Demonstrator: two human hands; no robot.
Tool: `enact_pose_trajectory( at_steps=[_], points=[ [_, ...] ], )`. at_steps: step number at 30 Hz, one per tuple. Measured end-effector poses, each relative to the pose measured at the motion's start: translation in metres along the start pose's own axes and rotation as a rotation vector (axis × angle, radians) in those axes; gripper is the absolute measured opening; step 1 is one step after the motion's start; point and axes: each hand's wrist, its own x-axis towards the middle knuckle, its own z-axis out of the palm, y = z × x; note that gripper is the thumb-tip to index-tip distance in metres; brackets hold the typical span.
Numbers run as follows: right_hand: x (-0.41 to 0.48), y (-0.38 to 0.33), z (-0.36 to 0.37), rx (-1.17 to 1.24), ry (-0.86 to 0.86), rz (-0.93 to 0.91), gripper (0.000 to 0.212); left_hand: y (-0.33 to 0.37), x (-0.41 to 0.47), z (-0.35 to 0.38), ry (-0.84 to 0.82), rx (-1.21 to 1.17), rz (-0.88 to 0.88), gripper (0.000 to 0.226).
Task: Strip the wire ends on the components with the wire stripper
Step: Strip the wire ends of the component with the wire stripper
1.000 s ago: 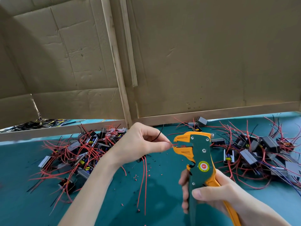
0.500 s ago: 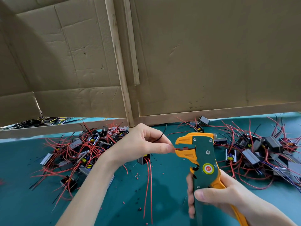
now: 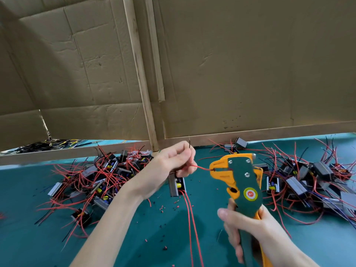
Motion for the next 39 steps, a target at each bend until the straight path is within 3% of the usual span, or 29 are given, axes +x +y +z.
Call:
enact_pose_trajectory(
  at_steps=[2, 6, 11, 18, 32, 39],
  points=[
    [0.003, 0.003, -0.002, 0.015, 0.023, -0.01, 0.041, -0.003, 0.001, 0.002, -0.014, 0.061, 0.007, 0.022],
    [0.011, 0.002, -0.009, 0.281, -0.128, -0.016, 0.041, -0.003, 0.002, 0.0, 0.064, 0.154, 0.049, 0.021],
    [0.015, 0.003, -0.015, 0.332, -0.099, -0.079, 0.029, 0.005, 0.0, -0.003, 0.092, 0.292, 0.136, 0.016],
    [0.008, -0.002, -0.016, 0.216, -0.198, -0.036, 0.041, 0.012, -0.001, 0.009, 0.142, 0.256, 0.222, 0.011],
    [0.004, -0.007, -0.018, 0.088, -0.245, 0.007, 0.045, 0.017, -0.004, 0.016, 0.114, 0.355, 0.122, 0.008],
    [0.004, -0.007, -0.017, 0.03, -0.287, -0.002, 0.031, 0.021, -0.009, 0.009, 0.065, 0.393, 0.062, 0.01]
  ],
)
